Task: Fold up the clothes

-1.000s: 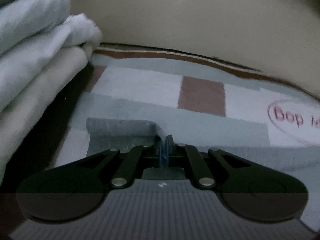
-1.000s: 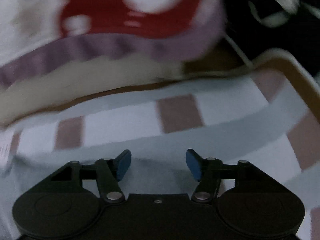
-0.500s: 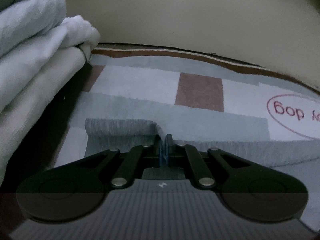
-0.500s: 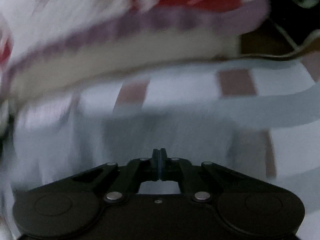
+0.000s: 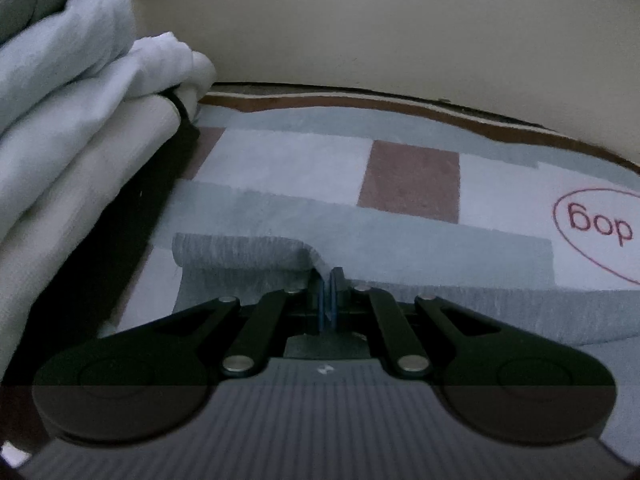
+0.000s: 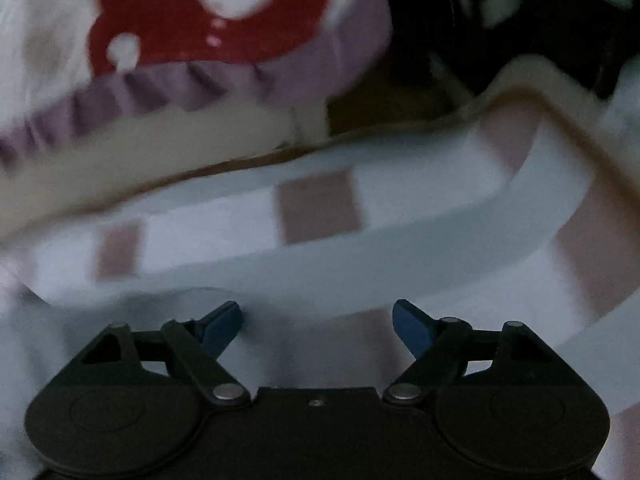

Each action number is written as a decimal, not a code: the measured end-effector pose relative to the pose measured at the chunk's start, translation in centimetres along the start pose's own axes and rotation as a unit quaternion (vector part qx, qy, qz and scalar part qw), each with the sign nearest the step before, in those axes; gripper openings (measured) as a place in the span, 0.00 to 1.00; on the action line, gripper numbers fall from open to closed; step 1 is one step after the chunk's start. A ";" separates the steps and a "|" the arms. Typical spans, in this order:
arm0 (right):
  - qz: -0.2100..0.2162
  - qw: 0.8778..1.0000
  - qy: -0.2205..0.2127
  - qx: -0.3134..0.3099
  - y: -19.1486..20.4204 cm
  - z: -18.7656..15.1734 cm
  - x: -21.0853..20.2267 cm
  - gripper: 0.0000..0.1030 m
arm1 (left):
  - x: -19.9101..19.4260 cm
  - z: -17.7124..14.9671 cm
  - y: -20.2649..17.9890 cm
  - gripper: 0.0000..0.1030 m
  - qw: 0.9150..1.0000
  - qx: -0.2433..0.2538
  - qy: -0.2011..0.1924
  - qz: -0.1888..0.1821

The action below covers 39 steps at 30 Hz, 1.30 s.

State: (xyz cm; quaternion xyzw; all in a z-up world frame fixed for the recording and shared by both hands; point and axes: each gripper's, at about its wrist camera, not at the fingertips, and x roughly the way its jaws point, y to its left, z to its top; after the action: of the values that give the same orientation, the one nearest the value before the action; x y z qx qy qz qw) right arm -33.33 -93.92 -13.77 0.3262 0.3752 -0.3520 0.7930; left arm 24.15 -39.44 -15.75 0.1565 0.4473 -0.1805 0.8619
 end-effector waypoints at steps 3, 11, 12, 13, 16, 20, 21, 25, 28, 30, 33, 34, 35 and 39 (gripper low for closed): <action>0.054 0.998 -0.012 0.026 -0.1 -1.0 0.5 0.85 | -0.2 0.0 0.4 0.03 1.000 -0.011 0.007 -0.008; -0.058 0.973 -0.019 -0.225 5.8 -4.0 1.9 0.19 | -0.2 -0.2 -0.5 0.03 1.000 0.015 0.003 0.010; -0.064 0.974 -0.035 -0.212 6.1 -3.9 1.0 0.12 | -0.3 -0.3 -0.6 0.03 1.000 0.018 0.000 0.012; -0.058 0.980 -0.068 -0.179 6.4 -3.8 -1.0 0.07 | -0.4 -0.4 -0.7 0.03 1.000 0.020 -0.003 0.013; -0.093 0.962 -0.162 -0.198 9.0 -5.1 -6.9 0.06 | -0.7 -0.6 -0.5 0.03 1.000 0.026 -0.009 0.009; -0.183 0.919 -0.220 -0.272 9.8 -5.4 -9.7 0.04 | -1.2 -0.3 0.3 0.03 1.000 0.007 -0.016 -0.007; -0.197 0.915 -0.219 -0.276 9.3 -4.9 -9.7 0.03 | -1.3 -0.2 0.4 0.03 1.000 0.002 -0.020 -0.011; -0.237 0.911 -0.200 -0.273 8.9 -4.0 -7.2 0.03 | -1.2 0.1 -0.4 0.03 0.999 0.022 -0.026 -0.007; -0.247 0.920 -0.168 -0.253 8.3 -3.5 -3.7 0.03 | -0.4 0.4 -0.7 0.03 0.999 0.026 -0.020 -0.002; -0.265 0.922 -0.154 -0.237 8.1 -3.7 -1.4 0.04 | -0.3 0.9 -0.3 0.04 1.000 0.017 -0.024 -0.010; -0.303 0.927 -0.107 -0.194 7.5 -2.9 1.0 0.18 | -1.0 1.6 0.7 0.07 0.999 0.003 -0.033 -0.034; -0.309 0.930 -0.105 -0.171 7.4 -2.6 0.7 0.29 | -1.2 1.8 1.1 0.07 0.998 -0.002 -0.036 -0.042; -0.315 0.932 -0.106 -0.147 7.4 -2.2 0.3 0.29 | -1.4 2.0 1.5 0.08 0.998 -0.007 -0.039 -0.050; -0.261 0.948 -0.149 -0.109 11.2 -2.6 -4.7 0.38 | -4.0 2.2 4.1 0.15 0.991 -0.046 -0.057 -0.113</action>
State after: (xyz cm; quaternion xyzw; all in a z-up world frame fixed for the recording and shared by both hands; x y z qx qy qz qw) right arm -27.48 -84.40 -8.41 0.0729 0.3610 -0.5480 0.7510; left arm 25.39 -36.07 -10.81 0.0541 0.4197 -0.2645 0.8666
